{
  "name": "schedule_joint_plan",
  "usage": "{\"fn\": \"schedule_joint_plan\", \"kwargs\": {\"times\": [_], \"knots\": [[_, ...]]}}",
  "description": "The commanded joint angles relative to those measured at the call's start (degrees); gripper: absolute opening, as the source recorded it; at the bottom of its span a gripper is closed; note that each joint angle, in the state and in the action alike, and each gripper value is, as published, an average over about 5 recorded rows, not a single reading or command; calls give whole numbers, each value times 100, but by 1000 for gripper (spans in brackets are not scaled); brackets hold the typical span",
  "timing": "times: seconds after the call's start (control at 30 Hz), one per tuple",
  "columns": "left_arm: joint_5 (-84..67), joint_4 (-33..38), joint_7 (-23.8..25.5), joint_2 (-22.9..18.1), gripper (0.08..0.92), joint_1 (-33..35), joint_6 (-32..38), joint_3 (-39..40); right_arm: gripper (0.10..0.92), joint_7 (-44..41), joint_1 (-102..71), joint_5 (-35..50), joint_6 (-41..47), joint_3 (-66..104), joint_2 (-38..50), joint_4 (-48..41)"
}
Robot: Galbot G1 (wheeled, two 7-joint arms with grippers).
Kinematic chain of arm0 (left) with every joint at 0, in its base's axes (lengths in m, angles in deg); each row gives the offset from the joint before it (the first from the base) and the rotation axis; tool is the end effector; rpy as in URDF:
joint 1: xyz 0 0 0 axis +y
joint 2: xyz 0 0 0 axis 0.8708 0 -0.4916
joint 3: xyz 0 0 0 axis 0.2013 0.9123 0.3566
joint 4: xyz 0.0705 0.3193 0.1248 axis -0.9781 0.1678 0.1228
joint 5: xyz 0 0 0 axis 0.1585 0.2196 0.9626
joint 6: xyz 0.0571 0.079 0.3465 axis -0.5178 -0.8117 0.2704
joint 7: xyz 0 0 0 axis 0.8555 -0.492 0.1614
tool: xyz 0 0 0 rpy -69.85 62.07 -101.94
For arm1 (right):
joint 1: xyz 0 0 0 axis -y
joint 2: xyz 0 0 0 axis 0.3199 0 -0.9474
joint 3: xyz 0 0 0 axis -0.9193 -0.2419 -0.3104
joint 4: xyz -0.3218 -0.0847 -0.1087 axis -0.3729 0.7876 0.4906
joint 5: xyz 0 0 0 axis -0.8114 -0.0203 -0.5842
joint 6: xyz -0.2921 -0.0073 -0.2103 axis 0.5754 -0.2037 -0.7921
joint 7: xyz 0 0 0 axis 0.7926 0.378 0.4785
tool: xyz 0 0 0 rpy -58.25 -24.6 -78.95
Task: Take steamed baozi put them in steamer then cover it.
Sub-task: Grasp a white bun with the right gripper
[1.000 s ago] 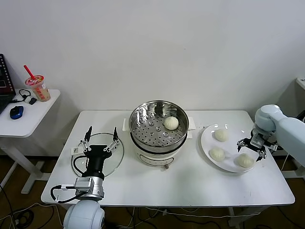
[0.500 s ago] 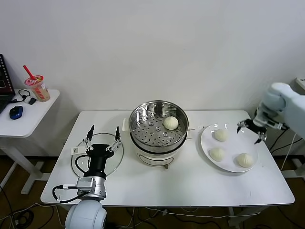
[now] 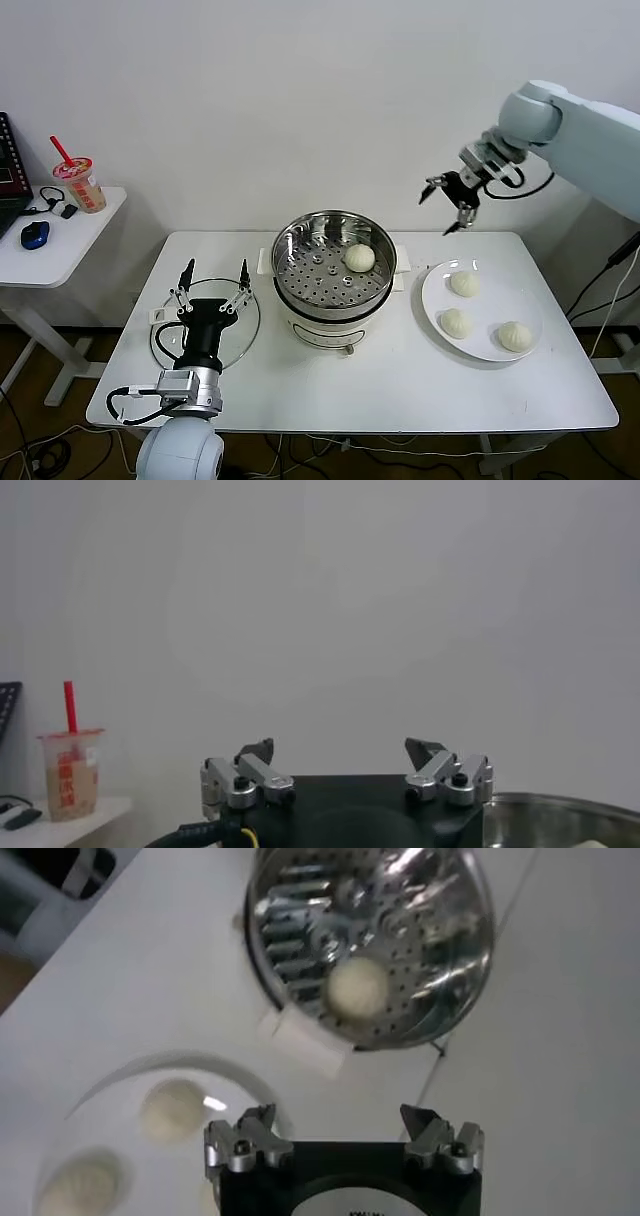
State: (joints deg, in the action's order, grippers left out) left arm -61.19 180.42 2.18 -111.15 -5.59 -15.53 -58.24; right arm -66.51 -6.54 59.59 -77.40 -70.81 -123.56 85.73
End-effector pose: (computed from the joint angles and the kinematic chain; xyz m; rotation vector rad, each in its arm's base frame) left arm 0.2079 -0.0310 -0.2478 -0.0257 3.0156 0.0967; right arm 0.5893 -0.1110 0.0318 1.5919 -1.3238 1.6708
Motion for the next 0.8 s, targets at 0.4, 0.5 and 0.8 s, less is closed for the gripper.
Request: {"fn": "schedule_joint_plan", "kwargs": {"times": [0.4,0.5,0.8], "knots": [[-125,141,-1,19,823,-8,-11,-146,823,444,316,1596,2172,-1323,-2063,-452],[-126,127,-4,15,823,2,7,-145,823,418,161,1566,2239,-1340,-2244,-664],[-147,115,0,56,823,120,58,-165,823,357,-349,1363,2301,-1341,-2486,-1137]]}}
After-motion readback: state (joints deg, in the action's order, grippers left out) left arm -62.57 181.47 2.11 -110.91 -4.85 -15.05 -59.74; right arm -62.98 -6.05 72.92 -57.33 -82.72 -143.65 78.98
